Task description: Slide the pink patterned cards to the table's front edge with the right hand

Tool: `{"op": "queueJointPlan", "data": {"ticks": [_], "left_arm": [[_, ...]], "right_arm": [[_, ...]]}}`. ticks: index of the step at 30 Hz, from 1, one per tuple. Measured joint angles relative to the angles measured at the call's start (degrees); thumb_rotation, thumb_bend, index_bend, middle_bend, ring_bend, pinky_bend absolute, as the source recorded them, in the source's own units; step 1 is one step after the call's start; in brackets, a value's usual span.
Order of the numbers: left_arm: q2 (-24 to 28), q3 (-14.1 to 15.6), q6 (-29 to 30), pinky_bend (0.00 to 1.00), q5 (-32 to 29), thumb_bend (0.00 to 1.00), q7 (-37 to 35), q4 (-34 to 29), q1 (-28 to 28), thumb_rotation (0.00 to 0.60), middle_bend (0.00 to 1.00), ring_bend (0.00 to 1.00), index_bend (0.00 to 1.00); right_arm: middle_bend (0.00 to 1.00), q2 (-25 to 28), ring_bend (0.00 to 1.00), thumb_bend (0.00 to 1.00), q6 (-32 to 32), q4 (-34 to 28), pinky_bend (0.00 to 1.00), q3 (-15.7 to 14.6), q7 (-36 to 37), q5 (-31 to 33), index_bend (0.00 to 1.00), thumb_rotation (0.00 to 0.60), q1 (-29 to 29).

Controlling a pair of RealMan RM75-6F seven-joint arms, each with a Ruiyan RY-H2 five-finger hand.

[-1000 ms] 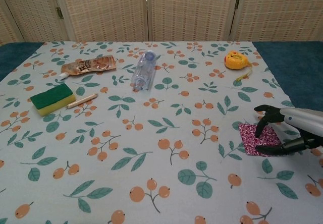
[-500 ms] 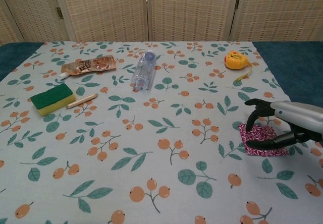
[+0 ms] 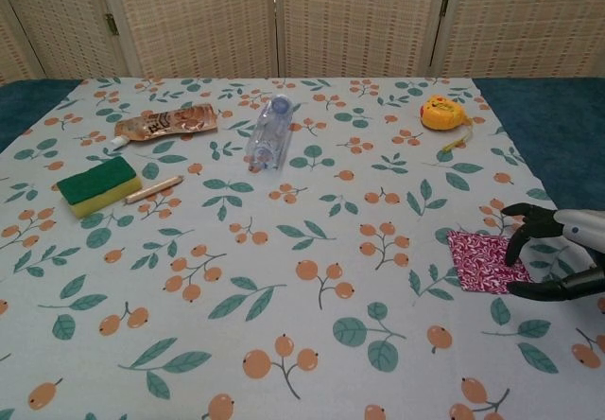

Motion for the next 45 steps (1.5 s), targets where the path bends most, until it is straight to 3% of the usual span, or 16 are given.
{"op": "queueJointPlan", "data": {"ticks": [21,32,45], "left_arm": [[-0.45,0.17,0.46,0.0,-0.04,0.21,-1.69,1.84,0.74,0.6,0.0,0.02,0.17],[-0.66,0.19,0.26,0.0,0.18,0.21,-2.11,2.28,0.71,0.6,0.0,0.03,0.17],[-0.39,0.37,0.3,0.0,0.17,0.21,-1.46,1.54,0.94,0.6,0.0,0.03,0.17]], "right_arm": [[0.0,-4.61,0.0,0.25,-1.6,0.34,0.0,1.48,-1.45,-1.35,0.34,0.246,3.27],[0.01,-3.7,0.0,0.25,-0.09,-1.01,0.0,2.26,-1.01,-2.2,0.34,0.248,3.66],[0.01,-7.24,0.0,0.25,-3.76,3.88,0.0,4.54,-1.16,-0.26,0.34,0.246,7.49]]}}
